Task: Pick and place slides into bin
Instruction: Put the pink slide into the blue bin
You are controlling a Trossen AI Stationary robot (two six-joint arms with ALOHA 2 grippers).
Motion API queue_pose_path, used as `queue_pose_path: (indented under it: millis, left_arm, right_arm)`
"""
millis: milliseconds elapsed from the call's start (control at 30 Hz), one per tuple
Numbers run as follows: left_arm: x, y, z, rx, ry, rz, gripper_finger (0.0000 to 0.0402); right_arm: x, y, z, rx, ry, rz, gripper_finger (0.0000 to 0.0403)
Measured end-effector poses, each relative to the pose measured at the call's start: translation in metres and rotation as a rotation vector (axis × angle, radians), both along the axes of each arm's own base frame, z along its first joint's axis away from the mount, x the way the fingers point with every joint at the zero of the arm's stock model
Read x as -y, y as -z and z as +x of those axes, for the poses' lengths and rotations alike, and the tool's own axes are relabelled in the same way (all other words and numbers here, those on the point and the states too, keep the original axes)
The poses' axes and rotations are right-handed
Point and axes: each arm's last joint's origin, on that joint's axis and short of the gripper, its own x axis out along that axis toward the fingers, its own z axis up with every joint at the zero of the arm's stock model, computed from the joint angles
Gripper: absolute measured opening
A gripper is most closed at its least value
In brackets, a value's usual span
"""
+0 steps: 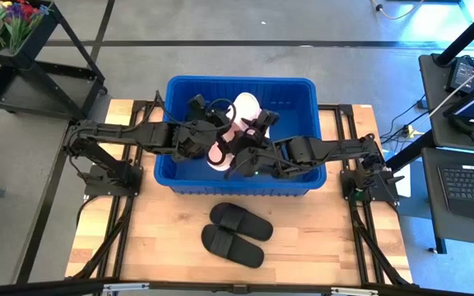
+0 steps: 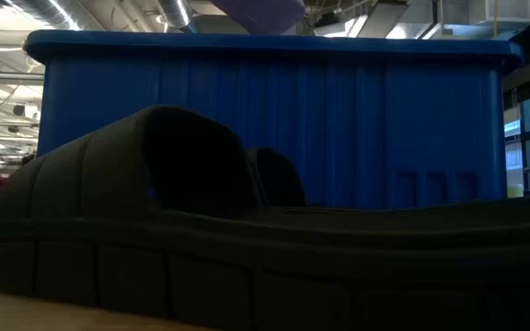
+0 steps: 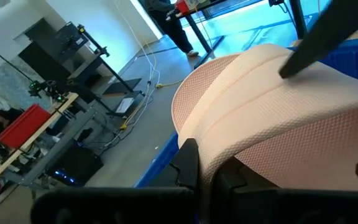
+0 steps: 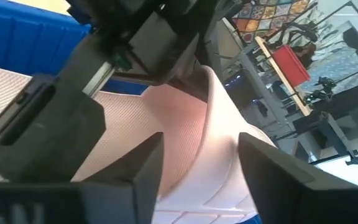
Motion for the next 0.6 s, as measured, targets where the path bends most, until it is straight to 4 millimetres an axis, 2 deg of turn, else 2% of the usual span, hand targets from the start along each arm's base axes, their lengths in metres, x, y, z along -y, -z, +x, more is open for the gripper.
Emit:
queue_pose_path:
  millis: [200, 533, 600]
  left_arm:
    - [-0.0002, 0.0001, 0.0, -0.003, 0.003, -0.001, 0.0003]
    - [0.0003, 0.0007, 0.0008, -0.005, 0.04, -0.019, 0.0014]
    - [0.0004, 0.0007, 0.0008, -0.004, 0.041, -0.019, 0.0019]
  right_arm:
    - [0.0, 0.0004, -0.0005, -0.012, -0.008, 0.002, 0.0124]
    - [0.0006, 0.0018, -0.0022, -0.039, -0.01, -0.001, 0.002]
    - [0.0005, 0.0021, -0.0026, -0.052, -0.015, -0.006, 0.0011]
